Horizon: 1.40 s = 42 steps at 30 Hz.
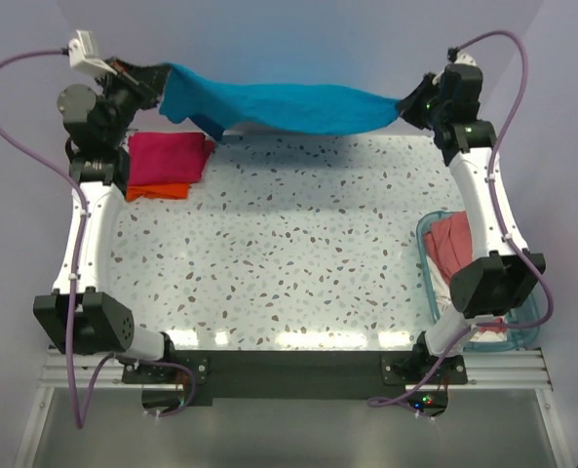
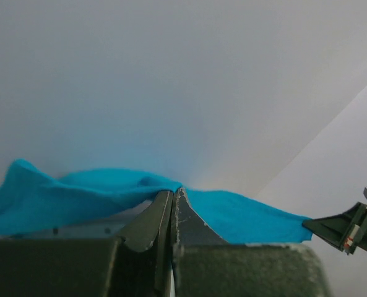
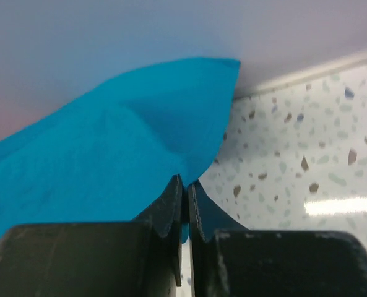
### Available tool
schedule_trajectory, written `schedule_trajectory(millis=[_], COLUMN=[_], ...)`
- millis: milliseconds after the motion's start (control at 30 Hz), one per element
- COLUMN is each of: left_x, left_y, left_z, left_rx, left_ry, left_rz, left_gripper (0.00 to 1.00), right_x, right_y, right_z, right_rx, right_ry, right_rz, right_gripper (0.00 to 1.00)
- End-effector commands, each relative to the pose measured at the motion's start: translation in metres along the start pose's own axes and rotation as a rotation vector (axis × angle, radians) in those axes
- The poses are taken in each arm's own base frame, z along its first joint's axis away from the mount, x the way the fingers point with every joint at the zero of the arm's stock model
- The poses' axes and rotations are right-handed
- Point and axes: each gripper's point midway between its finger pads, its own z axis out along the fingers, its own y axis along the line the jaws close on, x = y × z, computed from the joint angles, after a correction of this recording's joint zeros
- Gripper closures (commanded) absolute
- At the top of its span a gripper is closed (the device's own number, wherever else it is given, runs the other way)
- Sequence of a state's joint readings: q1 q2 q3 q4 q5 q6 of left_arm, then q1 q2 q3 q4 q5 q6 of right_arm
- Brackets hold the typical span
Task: Fold and stack the t-shirts
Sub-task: Flatten the tshirt out
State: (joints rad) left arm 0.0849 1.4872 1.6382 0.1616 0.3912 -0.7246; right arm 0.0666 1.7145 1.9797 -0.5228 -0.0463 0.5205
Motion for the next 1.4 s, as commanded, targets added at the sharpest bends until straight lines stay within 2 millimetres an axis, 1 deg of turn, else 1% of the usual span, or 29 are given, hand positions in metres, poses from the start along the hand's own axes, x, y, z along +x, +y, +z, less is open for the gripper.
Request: schedule_trajectory(millis=[0,33,67,100,133,167,200,233,267,300,333,367,400,433,467,500,533,567,667,700,733,767,800,833,867,933,967,1067,1367], left_x=[0.043,0.057,0.071,0.110,0.118,0.133,0.166,0.185,0.202,0.228,0.243,0.257,0.278,0.289,0.301,0.309,0.313,0.321,0.320,0.308,0.304,0.305,0.294,0.295,0.286,0.284,0.286,0.285,0.299], left_y=[0.018,0.024,0.032,0.060,0.056,0.062,0.077,0.084,0.092,0.102,0.107,0.116,0.122,0.125,0.129,0.132,0.134,0.138,0.132,0.126,0.124,0.125,0.119,0.117,0.112,0.106,0.106,0.104,0.108], left_z=[-0.032,-0.041,-0.051,-0.069,-0.084,-0.095,-0.120,-0.133,-0.146,-0.171,-0.184,-0.199,-0.221,-0.233,-0.248,-0.263,-0.271,-0.287,-0.306,-0.305,-0.307,-0.316,-0.313,-0.319,-0.317,-0.318,-0.323,-0.328,-0.355], left_rx=[-0.035,-0.053,-0.080,-0.169,-0.175,-0.202,-0.270,-0.308,-0.350,-0.401,-0.435,-0.491,-0.527,-0.550,-0.593,-0.622,-0.640,-0.697,-0.730,-0.718,-0.727,-0.762,-0.746,-0.768,-0.760,-0.750,-0.767,-0.774,-0.855], left_ry=[0.043,0.059,0.077,0.132,0.131,0.144,0.189,0.220,0.237,0.272,0.293,0.312,0.342,0.364,0.396,0.400,0.409,0.440,0.434,0.397,0.391,0.409,0.384,0.404,0.392,0.403,0.416,0.423,0.476], left_rz=[-0.063,-0.089,-0.117,-0.169,-0.207,-0.233,-0.284,-0.307,-0.323,-0.348,-0.357,-0.369,-0.389,-0.397,-0.409,-0.408,-0.406,-0.412,-0.428,-0.420,-0.417,-0.418,-0.409,-0.415,-0.410,-0.411,-0.417,-0.414,-0.415], left_gripper=[1.00,1.00,1.00,1.00,1.00,1.00,1.00,1.00,1.00,1.00,1.00,1.00,1.00,1.00,1.00,1.00,1.00,1.00,1.00,1.00,1.00,1.00,1.00,1.00,1.00,1.00,1.00,1.00,1.00], right_x=[0.058,0.074,0.106,0.124,0.140,0.176,0.193,0.209,0.244,0.258,0.272,0.301,0.312,0.323,0.344,0.348,0.354,0.369,0.373,0.372,0.365,0.362,0.358,0.355,0.343,0.335,0.325,0.319,0.319], right_y=[-0.017,-0.022,-0.038,-0.046,-0.054,-0.072,-0.080,-0.089,-0.108,-0.112,-0.119,-0.134,-0.140,-0.146,-0.158,-0.161,-0.164,-0.173,-0.181,-0.182,-0.183,-0.183,-0.181,-0.183,-0.181,-0.182,-0.181,-0.180,-0.190], right_z=[0.004,0.003,0.001,-0.001,-0.003,-0.009,-0.014,-0.017,-0.027,-0.033,-0.036,-0.048,-0.054,-0.061,-0.075,-0.082,-0.088,-0.102,-0.123,-0.128,-0.135,-0.139,-0.142,-0.149,-0.151,-0.159,-0.160,-0.165,-0.174], right_rx=[-0.001,-0.002,0.030,0.042,0.054,0.094,0.111,0.130,0.178,0.183,0.191,0.226,0.243,0.259,0.286,0.294,0.296,0.320,0.354,0.356,0.370,0.373,0.369,0.388,0.389,0.406,0.408,0.411,0.447], right_ry=[0.118,0.154,0.221,0.261,0.297,0.372,0.409,0.438,0.509,0.536,0.558,0.622,0.644,0.670,0.721,0.719,0.724,0.756,0.743,0.740,0.719,0.708,0.698,0.699,0.658,0.638,0.606,0.603,0.609], right_rz=[0.043,0.052,0.064,0.081,0.091,0.106,0.113,0.119,0.141,0.154,0.163,0.176,0.177,0.176,0.179,0.178,0.175,0.178,0.162,0.155,0.141,0.137,0.132,0.124,0.108,0.093,0.087,0.071,0.048], right_gripper=[1.00,1.00,1.00,1.00,1.00,1.00,1.00,1.00,1.00,1.00,1.00,1.00,1.00,1.00,1.00,1.00,1.00,1.00,1.00,1.00,1.00,1.00,1.00,1.00,1.00,1.00,1.00,1.00,1.00])
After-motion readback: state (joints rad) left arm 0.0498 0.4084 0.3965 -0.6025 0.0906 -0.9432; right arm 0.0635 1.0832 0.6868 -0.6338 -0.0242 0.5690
